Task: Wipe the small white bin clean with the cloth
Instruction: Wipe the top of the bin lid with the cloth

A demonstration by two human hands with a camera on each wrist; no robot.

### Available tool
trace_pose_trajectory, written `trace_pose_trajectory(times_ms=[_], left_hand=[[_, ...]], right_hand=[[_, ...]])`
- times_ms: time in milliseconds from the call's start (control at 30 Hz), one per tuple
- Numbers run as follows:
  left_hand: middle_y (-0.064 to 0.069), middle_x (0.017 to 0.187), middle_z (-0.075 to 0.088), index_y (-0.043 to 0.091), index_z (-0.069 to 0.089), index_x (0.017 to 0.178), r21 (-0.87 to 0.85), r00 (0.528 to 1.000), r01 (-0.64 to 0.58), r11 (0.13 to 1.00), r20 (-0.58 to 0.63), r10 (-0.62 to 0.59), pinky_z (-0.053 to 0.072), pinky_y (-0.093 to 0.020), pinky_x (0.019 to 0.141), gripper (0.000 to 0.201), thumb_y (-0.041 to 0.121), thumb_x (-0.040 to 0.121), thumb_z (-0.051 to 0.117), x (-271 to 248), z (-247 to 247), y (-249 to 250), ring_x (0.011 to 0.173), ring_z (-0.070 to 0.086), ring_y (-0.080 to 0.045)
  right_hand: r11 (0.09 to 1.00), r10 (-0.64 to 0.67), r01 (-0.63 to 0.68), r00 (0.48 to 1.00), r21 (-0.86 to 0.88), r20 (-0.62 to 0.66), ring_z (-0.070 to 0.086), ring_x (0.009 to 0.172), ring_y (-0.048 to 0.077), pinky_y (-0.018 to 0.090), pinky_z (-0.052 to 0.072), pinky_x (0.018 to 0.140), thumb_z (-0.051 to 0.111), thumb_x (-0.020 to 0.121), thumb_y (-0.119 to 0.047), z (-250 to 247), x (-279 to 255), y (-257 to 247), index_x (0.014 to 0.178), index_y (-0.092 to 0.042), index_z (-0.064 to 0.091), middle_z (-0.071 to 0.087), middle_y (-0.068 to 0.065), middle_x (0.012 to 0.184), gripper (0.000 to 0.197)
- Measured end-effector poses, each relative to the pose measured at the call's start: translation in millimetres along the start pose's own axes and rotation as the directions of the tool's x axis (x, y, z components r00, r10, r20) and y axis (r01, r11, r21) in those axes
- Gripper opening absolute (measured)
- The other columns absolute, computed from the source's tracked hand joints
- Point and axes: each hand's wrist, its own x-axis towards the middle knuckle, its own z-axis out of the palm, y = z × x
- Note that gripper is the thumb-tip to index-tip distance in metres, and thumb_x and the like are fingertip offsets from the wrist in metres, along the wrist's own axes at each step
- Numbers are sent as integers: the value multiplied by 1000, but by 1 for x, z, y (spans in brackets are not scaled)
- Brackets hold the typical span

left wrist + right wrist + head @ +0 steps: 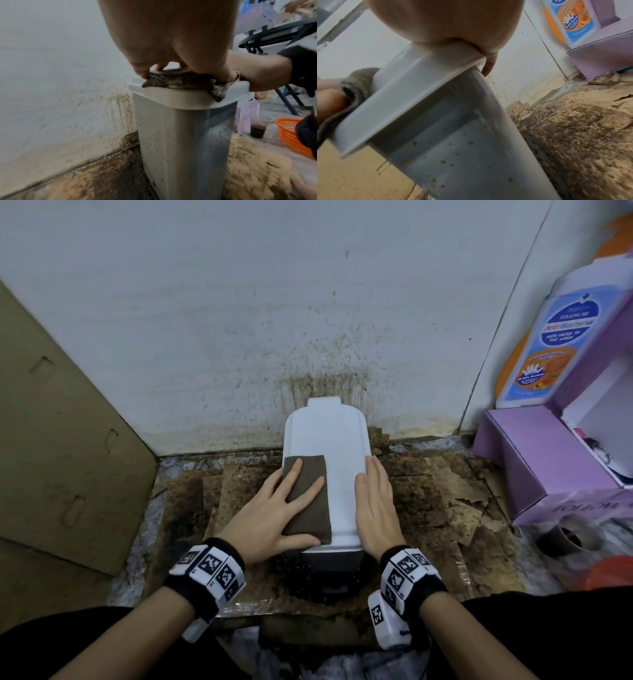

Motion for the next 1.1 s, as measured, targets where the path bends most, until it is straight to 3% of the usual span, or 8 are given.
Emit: trace_pose_trajectory(times_ms=[200, 367, 467, 600, 800, 900, 967, 1100], left_hand=[[-1, 164, -27, 49, -13, 154, 40, 994, -29, 999, -108, 34, -6, -39, 122, 92, 81, 86, 40, 4, 11, 9, 152, -19, -23], [-9, 165, -22, 45, -12, 155, 58, 991, -57, 997, -117, 64, 0, -45, 125, 91, 81, 87, 36, 17, 13, 26, 153, -14, -30], [-12, 166, -16, 42, -10, 156, 102, 987, -78, 992, -130, 91, 6, -47, 125, 90, 81, 87, 33, 29, 14, 40, 154, -7, -33], [-15, 166, -14, 40, -6, 158, 81, 988, -77, 994, -127, 86, 6, -49, 124, 90, 79, 88, 34, 44, 17, 61, 153, -5, -35], [-18, 167, -4, 18, -1, 160, 89, 988, -50, 995, -140, 62, 12, -52, 123, 101, 78, 87, 36, 61, 20, 80, 154, 0, -37], [-9, 167, -12, 15, -7, 160, 2, 991, -45, 999, -125, 45, 7, -47, 125, 105, 80, 87, 33, 57, 16, 78, 154, -10, -26], [-2, 168, -8, 17, -5, 160, -128, 981, -46, 991, -195, 21, 7, -40, 126, 97, 75, 92, 35, 50, 10, 73, 155, -8, -16], [-2, 154, 40, 13, 37, 151, -270, 834, 121, 955, -494, -245, 34, -38, 117, 58, 41, 100, 45, 34, 9, 55, 144, 32, -15]], right_hand=[[1000, 1, -1, 1000, -9, -6, 6, 150, 6, 21, 10, 115, 10, 91, -69, 0, -1, -3, 159, -24, 9, 7, -13, 166, 82], [990, 68, -75, 996, 119, 61, 4, 150, 0, 21, 8, 115, 16, 102, -54, -6, 0, -9, 159, -30, 9, 4, -20, 164, 63], [949, 130, -150, 988, 278, 88, 18, 146, -3, 35, 19, 123, 20, 96, -70, -9, 2, -7, 156, -42, 15, 15, -27, 160, 66], [756, 219, -296, 955, 584, 200, 41, 131, -6, 28, 41, 105, 28, 79, -88, -18, 1, -9, 150, -52, 27, 33, -24, 152, 80], [695, 240, -315, 949, 646, 205, 48, 105, -19, 10, 44, 78, 16, 96, -68, -32, 0, -14, 151, -43, 32, 42, -25, 137, 62], [748, 245, -308, 951, 588, 186, 57, 96, -24, 5, 48, 77, 20, 99, -65, -44, 4, -20, 127, -50, 49, 56, -34, 119, 43], [847, 231, -257, 966, 464, 113, 49, 123, -12, 20, 43, 106, 26, 98, -68, -45, 4, -18, 142, -45, 43, 51, -25, 140, 52], [994, -105, 89, 949, -67, -297, 31, 140, 11, 35, 26, 118, 41, 104, -35, -30, -8, -21, 144, -19, 41, 38, -3, 147, 43]])
